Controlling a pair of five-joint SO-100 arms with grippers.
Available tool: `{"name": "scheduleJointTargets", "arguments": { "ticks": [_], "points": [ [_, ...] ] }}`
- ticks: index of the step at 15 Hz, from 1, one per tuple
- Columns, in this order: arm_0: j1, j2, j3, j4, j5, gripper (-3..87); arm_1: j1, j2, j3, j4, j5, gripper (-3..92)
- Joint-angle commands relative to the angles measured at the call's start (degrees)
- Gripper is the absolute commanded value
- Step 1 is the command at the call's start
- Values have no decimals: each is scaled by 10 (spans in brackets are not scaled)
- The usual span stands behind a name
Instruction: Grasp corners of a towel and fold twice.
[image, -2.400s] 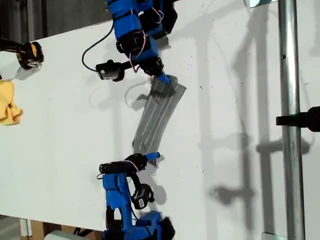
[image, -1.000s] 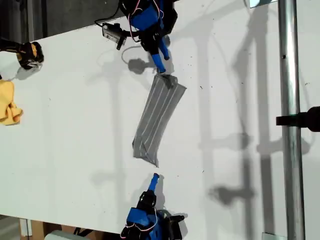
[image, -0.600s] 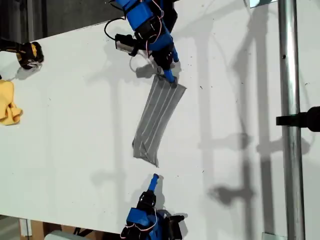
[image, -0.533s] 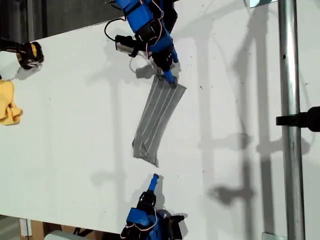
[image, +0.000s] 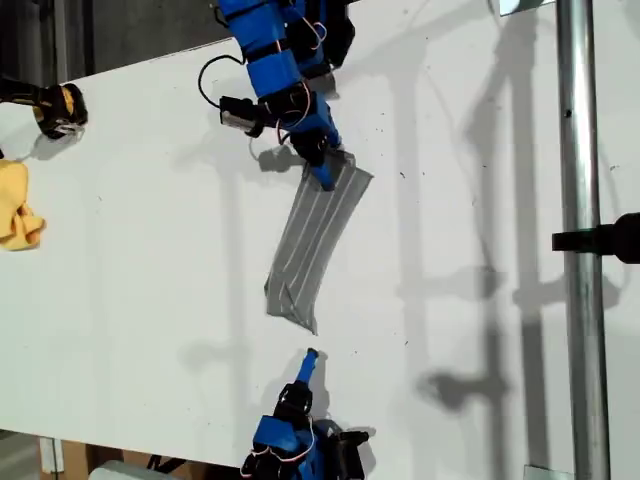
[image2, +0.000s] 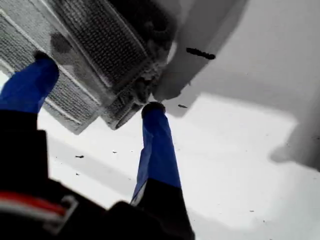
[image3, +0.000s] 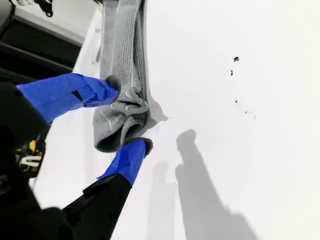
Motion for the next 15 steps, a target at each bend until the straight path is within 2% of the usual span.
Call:
{"name": "scheduleJointTargets", "arguments": {
  "ticks": [1,2,5,7,9,10,13,15],
  "points": [
    [-11,4,-1,3,-7,189,24,-30,-32,-44,-27,325],
    [-11,4,-1,4,-7,189,34,-64,-45,-71,-40,319],
    [-11,4,-1,5,-9,189,48,-137,-104,-81,-63,300],
    [-11,4,-1,6,-9,188,51,-145,-107,-102,-72,217],
    [-10,4,-2,7,-9,188,55,-146,-108,-110,-76,46],
    [-9,4,-2,7,-10,188,60,-144,-108,-109,-82,8],
    [-9,4,-2,7,-10,189,89,-63,-82,-67,-110,0],
    [-9,4,-2,7,-9,189,112,81,-1,-28,-108,0]
  ]
}}
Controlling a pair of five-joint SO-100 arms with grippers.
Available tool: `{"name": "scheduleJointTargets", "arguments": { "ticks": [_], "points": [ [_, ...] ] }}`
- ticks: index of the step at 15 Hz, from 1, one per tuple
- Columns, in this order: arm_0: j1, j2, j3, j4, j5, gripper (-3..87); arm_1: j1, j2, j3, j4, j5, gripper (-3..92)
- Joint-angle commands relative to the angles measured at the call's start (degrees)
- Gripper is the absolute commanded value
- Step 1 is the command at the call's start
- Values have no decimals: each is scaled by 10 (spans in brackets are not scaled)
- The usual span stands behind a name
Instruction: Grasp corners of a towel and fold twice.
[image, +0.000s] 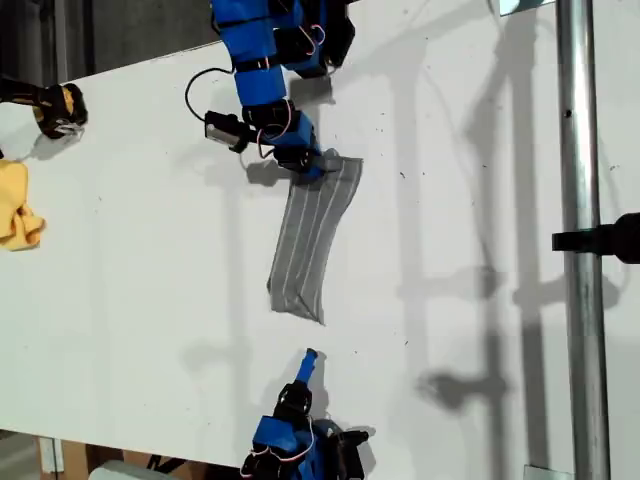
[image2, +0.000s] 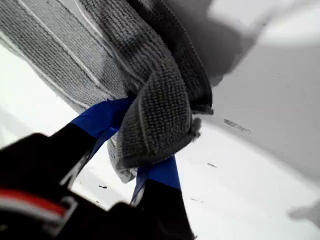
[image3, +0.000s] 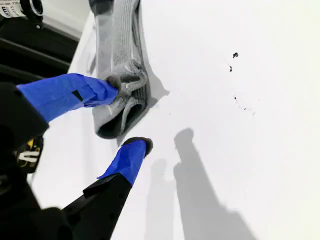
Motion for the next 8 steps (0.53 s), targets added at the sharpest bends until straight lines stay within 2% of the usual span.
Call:
{"name": "scheduleJointTargets", "arguments": {
  "ticks": [1,6,8],
  "points": [
    [-3,4,-2,2,-4,189,19,163,43,77,1,0],
    [-4,4,-2,2,-3,189,55,461,99,287,3,1],
    [-6,4,-2,2,-1,190,70,479,89,258,-30,1]
  ]
}}
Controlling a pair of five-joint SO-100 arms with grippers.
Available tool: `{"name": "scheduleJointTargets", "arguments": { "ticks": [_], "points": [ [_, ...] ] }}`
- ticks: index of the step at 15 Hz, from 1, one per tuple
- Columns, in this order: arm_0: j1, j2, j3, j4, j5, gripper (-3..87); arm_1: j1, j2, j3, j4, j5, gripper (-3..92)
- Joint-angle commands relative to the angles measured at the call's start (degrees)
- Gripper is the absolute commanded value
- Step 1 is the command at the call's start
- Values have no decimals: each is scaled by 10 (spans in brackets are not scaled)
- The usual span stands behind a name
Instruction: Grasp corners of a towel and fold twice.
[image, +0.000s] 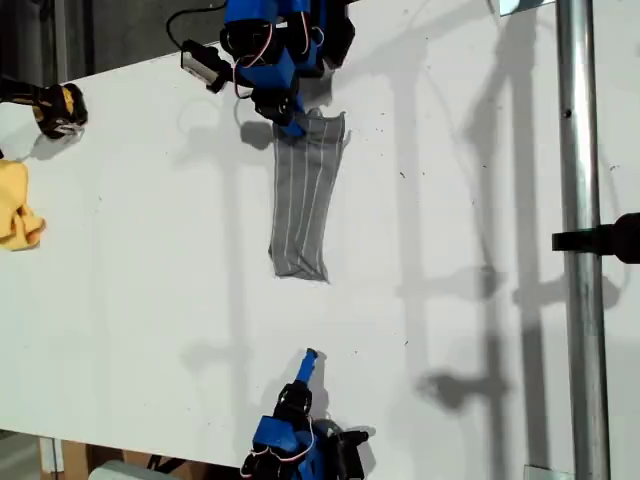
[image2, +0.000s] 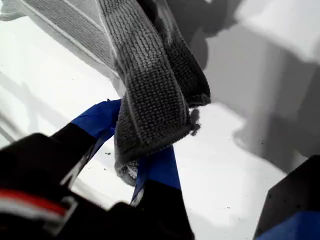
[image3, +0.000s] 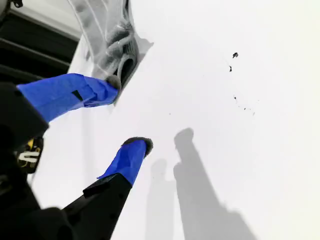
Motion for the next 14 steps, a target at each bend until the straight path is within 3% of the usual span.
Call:
{"name": "scheduleJointTargets", "arguments": {
  "ticks": [1,5,10,14],
  "points": [
    [-6,4,-2,2,-1,190,22,6,-26,-70,-53,1],
    [-6,4,-2,2,-2,190,38,-120,-77,-293,-124,1],
    [-8,4,-3,2,1,190,31,-316,-174,-497,-174,1],
    [-6,4,-3,2,-1,190,17,-509,-289,-578,-205,1]
  ]
}}
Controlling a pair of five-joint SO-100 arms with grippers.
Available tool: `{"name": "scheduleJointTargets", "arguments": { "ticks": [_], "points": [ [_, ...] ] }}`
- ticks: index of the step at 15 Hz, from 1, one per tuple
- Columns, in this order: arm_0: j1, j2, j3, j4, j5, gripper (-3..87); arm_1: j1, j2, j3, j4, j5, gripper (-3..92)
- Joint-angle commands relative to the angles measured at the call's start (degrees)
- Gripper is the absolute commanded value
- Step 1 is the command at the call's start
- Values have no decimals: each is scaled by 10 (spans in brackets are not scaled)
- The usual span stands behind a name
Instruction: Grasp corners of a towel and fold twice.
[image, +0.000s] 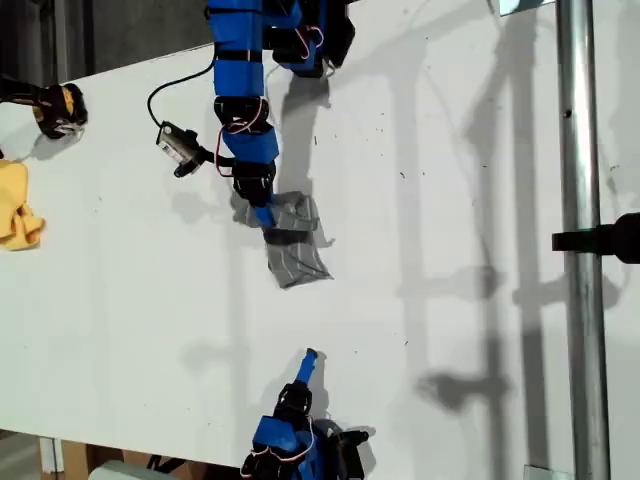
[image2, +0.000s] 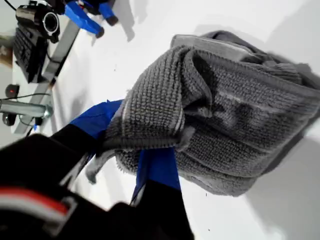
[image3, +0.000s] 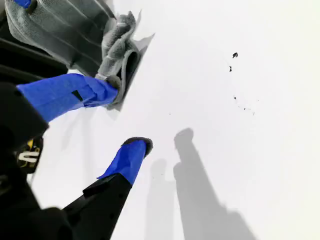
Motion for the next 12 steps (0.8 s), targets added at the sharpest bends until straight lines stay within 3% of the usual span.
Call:
{"name": "scheduleJointTargets", "arguments": {
  "ticks": [1,6,9,12],
  "points": [
    [-5,4,-3,2,-1,190,-9,-88,-91,-40,-11,1],
    [-4,4,-3,3,-2,190,-39,-309,-229,-85,-11,8],
    [-4,4,-3,3,-2,190,-33,-406,-287,-99,-5,194],
    [-4,4,-3,3,-3,189,-13,-362,-294,-48,-16,214]
  ]
}}
